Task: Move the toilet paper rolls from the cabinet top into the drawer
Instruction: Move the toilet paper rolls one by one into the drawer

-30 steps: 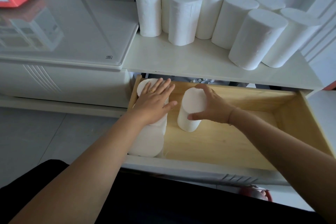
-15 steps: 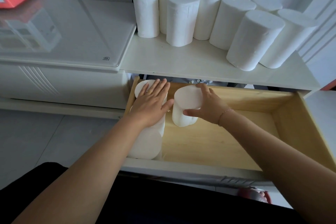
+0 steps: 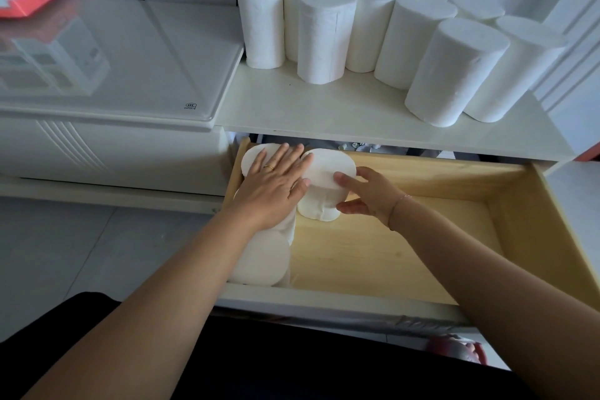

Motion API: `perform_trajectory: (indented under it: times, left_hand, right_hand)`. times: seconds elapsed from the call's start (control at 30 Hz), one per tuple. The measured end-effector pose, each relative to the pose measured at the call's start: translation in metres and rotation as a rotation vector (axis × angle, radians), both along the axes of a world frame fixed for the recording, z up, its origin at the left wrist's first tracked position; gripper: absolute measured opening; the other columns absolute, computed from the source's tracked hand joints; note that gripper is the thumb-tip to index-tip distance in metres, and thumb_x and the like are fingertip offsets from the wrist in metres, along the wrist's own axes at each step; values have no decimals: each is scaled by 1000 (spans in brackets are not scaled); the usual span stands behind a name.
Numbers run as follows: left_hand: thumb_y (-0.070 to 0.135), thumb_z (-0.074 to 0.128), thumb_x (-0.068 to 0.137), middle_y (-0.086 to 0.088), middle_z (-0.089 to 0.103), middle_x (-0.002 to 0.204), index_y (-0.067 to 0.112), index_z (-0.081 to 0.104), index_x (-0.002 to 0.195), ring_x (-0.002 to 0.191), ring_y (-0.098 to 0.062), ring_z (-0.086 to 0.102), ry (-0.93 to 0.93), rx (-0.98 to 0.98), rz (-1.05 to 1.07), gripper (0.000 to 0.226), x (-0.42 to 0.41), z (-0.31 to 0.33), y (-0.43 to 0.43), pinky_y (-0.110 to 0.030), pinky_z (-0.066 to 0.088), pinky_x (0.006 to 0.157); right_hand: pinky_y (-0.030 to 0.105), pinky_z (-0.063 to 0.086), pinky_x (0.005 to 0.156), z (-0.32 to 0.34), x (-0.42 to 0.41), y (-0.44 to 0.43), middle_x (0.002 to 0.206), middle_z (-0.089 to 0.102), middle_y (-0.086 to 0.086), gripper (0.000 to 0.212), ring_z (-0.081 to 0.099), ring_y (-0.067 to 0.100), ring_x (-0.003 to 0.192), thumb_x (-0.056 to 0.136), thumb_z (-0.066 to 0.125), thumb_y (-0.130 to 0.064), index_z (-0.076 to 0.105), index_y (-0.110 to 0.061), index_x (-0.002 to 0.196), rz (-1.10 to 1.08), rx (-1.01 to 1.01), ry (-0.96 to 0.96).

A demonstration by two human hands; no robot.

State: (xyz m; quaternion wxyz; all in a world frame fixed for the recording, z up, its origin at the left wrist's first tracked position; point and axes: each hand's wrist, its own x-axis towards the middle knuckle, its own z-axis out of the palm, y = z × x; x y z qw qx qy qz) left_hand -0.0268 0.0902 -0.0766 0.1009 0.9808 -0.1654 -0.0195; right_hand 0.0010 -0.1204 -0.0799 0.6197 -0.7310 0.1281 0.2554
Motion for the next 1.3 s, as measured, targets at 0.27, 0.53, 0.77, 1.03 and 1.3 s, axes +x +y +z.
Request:
perform_trajectory:
  times: [0.27, 0.53, 0.77, 1.03, 1.3]
  left_hand:
    - [53, 0, 93, 17, -13, 156, 36, -9, 147, 141, -3, -18, -3, 16, -16, 57, 1, -2, 0, -34, -16, 113]
    - [50, 16, 97, 11, -10, 158, 31, -5, 149, 142, -7, -16, 11, 38, 14, 59, 4, -3, -7, -36, -15, 113]
    - [56, 10, 93, 12, -14, 157, 33, -11, 147, 141, -7, -19, 11, 57, 17, 62, 4, -4, -10, -39, -14, 115]
    - [60, 4, 88, 13, -11, 157, 35, -10, 147, 142, -6, -18, -9, 43, 15, 66, 5, -7, -9, -39, -13, 115]
    - [58, 5, 90, 12, -9, 158, 33, -10, 147, 142, -8, -16, -32, 49, 9, 64, 5, -7, -8, -39, -13, 114]
  right_hand:
    - [39, 60, 79, 7, -3, 0, 100, 65, 6, 57, 72, 30, 85, 86, 66, -44, 51, -10, 129, 57, -139, -83]
    - [26, 44, 82, 51, 1, -49, 97, 52, -1, 38, 49, 10, 81, 79, 73, -33, 54, -13, 106, -616, -433, -817]
    - [27, 38, 102, 65, 47, -79, 136, 40, 4, 81, 44, 16, 124, 81, 72, -32, 26, -12, 143, -547, -328, -703]
    - [26, 44, 92, 54, 45, -70, 107, 46, 3, 65, 48, 12, 95, 80, 73, -36, 41, -11, 131, -511, -358, -754]
    - [31, 42, 104, 70, 62, -71, 138, 44, 3, 81, 45, 16, 127, 76, 79, -35, 32, -14, 138, -306, -202, -742]
